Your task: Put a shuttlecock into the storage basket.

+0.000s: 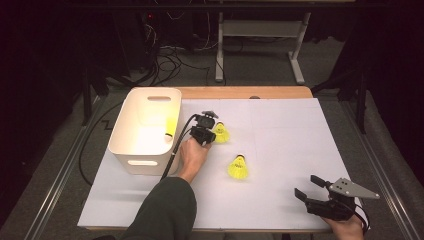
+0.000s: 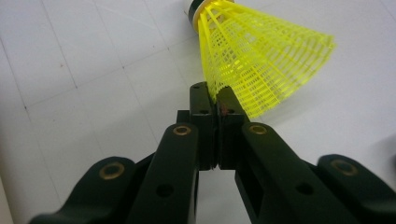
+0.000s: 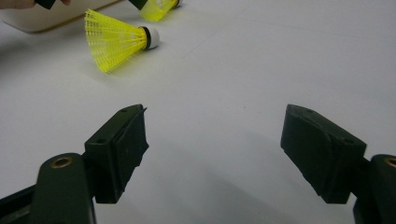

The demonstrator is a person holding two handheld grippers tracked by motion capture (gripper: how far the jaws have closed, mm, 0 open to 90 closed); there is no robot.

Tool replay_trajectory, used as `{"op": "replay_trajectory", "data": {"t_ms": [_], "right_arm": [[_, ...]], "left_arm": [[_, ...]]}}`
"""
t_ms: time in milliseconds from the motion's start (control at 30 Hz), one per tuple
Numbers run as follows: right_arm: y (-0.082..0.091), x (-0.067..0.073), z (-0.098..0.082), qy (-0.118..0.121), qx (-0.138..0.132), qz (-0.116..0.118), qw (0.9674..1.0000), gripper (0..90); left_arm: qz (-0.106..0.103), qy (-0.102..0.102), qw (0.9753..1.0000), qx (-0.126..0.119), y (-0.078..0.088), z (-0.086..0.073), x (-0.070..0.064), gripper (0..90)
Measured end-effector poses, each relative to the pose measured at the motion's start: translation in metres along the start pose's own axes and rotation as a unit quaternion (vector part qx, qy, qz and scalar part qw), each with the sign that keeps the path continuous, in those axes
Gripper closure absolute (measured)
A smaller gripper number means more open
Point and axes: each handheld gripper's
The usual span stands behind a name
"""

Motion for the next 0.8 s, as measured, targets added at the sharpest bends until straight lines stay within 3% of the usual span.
{"op": "replay_trajectory", "data": {"t_ms": [800], "right_arm": [[0.0,0.0,0.0,0.001,-0.001,0.0,1.0,22.9]], "left_arm": [[0.009,-0.01,0.9999,-0.004,0.015,0.001,-0.003,89.5]]}}
Point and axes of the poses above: each handheld gripper's, and its own axes: y roughly backward along the jaws, z roughly out of its top, x roughly to its left, and after that the axes turned 2 degrees about -z, right-handed
